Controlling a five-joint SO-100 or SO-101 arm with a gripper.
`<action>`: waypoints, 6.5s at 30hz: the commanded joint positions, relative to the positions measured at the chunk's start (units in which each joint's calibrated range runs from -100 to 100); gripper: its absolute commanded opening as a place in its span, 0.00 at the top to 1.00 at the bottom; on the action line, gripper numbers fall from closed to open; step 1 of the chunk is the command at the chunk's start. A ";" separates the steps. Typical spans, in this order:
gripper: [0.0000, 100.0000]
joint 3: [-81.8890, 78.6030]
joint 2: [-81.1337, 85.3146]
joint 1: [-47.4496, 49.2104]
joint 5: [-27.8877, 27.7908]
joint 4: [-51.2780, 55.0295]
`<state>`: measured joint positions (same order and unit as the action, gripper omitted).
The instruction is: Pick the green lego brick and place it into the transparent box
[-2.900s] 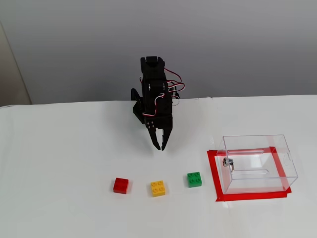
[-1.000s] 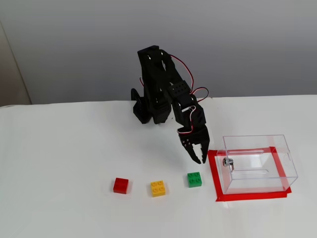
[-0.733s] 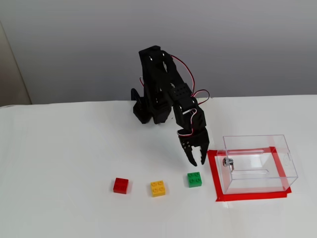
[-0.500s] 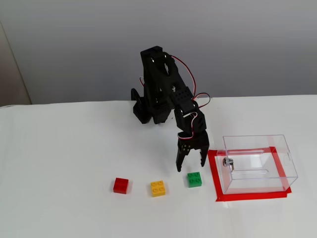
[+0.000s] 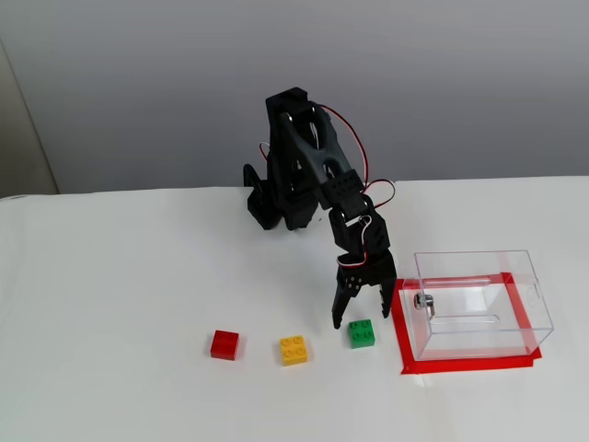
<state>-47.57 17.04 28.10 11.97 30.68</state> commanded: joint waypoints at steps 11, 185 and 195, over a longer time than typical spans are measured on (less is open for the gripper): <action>0.65 10.50 -11.82 -0.04 -0.33 -0.65; 0.98 32.84 -10.38 27.10 -10.51 -4.13; 0.99 31.39 -4.86 23.84 -10.51 -1.09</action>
<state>-17.21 7.82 53.53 1.66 27.59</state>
